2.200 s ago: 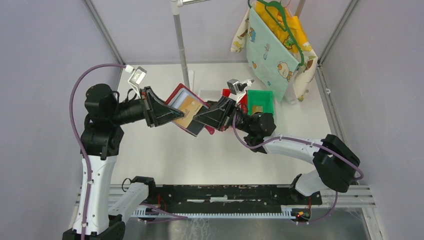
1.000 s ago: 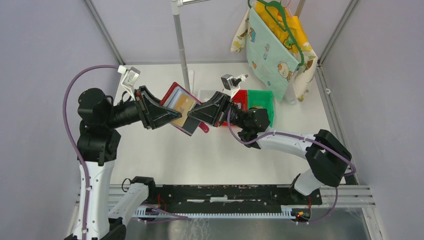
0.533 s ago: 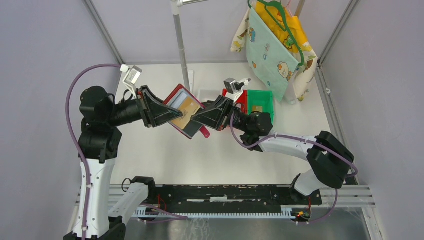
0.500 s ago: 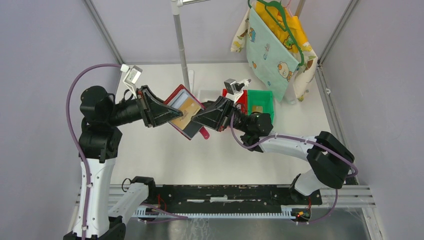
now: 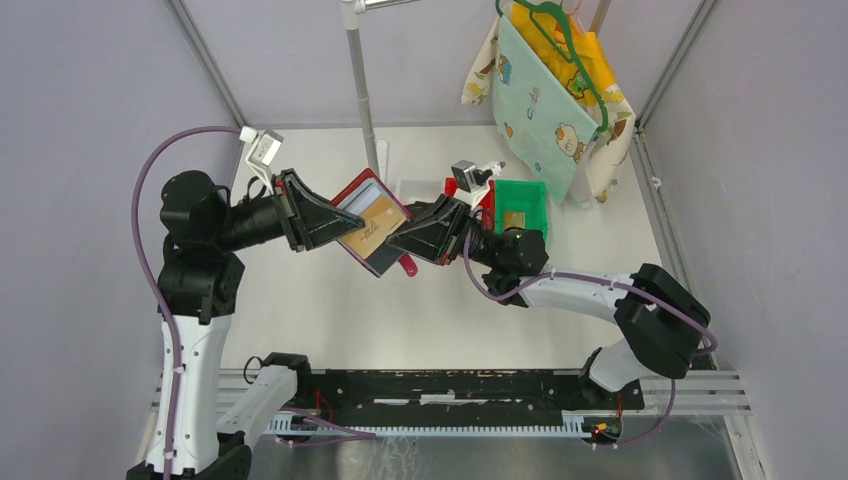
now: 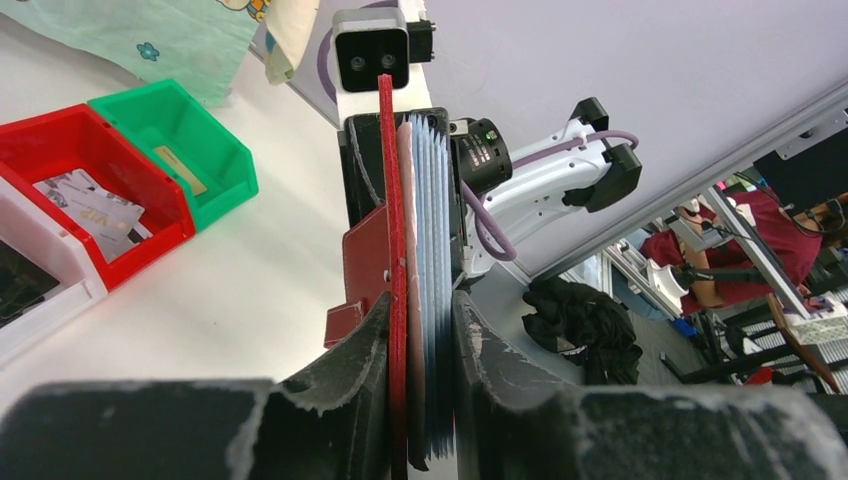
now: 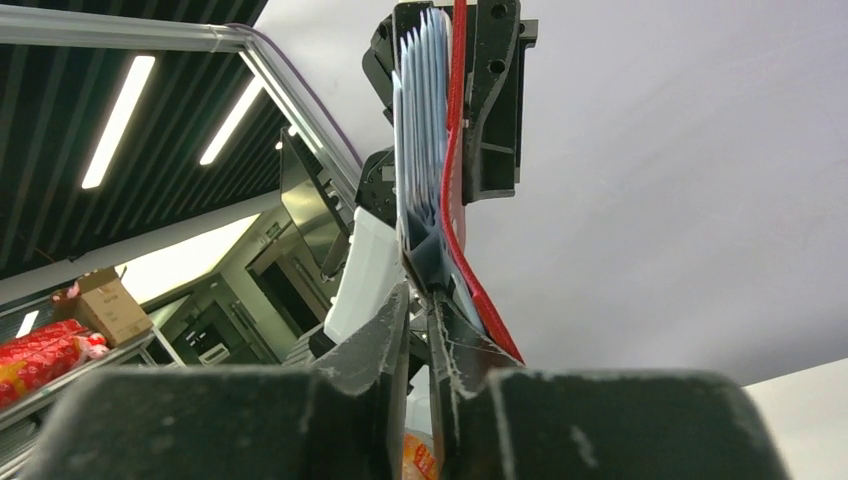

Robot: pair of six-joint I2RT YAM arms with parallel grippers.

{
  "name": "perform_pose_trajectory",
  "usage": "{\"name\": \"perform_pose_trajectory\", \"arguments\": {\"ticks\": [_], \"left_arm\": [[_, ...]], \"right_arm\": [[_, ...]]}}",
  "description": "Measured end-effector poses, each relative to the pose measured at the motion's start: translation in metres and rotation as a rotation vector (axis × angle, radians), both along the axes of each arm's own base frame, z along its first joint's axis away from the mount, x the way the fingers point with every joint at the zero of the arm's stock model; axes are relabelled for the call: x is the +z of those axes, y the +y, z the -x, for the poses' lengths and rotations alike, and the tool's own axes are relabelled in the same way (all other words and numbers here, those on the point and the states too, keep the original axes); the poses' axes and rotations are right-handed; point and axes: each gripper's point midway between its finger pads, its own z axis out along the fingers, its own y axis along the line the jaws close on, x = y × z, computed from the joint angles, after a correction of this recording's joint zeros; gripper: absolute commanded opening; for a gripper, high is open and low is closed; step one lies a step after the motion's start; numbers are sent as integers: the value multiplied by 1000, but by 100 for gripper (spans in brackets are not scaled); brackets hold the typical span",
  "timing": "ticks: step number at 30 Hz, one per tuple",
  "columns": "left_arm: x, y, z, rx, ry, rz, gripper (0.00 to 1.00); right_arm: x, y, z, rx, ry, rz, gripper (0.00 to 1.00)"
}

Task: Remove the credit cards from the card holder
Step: Remove the credit card from the card holder.

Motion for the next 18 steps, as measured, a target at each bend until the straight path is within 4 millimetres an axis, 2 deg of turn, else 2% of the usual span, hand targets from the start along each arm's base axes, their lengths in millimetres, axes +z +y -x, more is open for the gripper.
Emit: {"name": "perform_pose_trajectory", "arguments": {"ticks": [4, 8, 13, 18], "left_arm": [[1, 1, -2, 11, -8, 1, 15], [2, 1, -2, 14, -13, 1, 14], [4, 1, -2, 17, -30, 3, 14], [7, 1, -3, 29, -40, 7, 22]], "right_arm": [[2, -1, 0, 1, 0, -7, 34], [6, -2, 1, 3, -6, -18, 34], [13, -1, 1, 5, -14, -30, 30], [15, 5, -2, 12, -11, -34, 16]]}}
